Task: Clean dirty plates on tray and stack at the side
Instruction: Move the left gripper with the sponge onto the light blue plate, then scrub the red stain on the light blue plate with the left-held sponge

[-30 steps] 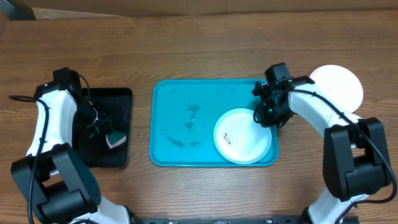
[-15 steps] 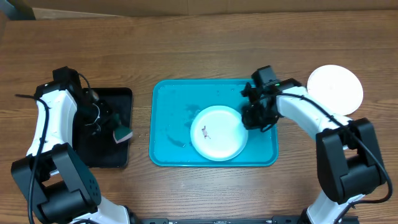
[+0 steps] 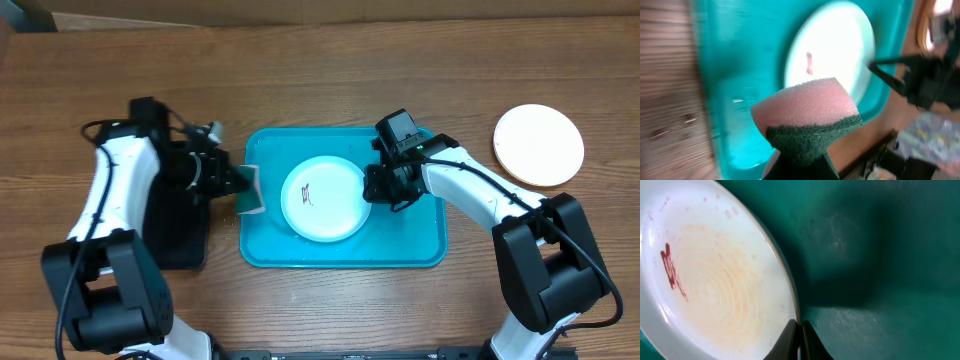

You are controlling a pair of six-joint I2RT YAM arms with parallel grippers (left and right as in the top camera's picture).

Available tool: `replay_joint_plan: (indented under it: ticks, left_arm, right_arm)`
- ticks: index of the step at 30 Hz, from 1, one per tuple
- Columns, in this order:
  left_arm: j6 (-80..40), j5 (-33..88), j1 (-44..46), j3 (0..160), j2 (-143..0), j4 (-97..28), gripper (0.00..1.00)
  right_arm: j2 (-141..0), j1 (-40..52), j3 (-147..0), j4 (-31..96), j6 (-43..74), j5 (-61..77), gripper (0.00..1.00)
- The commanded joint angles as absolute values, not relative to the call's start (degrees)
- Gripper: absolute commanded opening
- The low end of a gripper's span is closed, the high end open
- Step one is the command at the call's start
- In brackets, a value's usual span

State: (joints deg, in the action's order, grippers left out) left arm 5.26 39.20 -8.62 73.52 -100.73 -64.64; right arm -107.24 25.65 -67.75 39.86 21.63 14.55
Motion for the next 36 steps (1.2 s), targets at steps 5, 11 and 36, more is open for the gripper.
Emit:
replay_joint_plan:
  ticks: [5, 11, 36]
  left_arm:
    - [0.9, 37.7, 2.2, 73.2, -100.1, -60.6, 0.04]
    - [-17.1, 23.0, 11.7, 73.2, -100.1, -53.0, 0.04]
    - [-35.9, -0.4, 24.6, 73.2, -117.3, -38.2, 0.04]
  right_arm:
    - [-106.5, 26.1, -67.5, 38.4, 25.3, 13.6, 0.04]
    - [-106.5, 26.8, -67.5, 37.3, 25.1, 13.5, 0.04]
    - [-106.5, 27.9, -67.4, 35.2, 25.1, 10.9, 0.04]
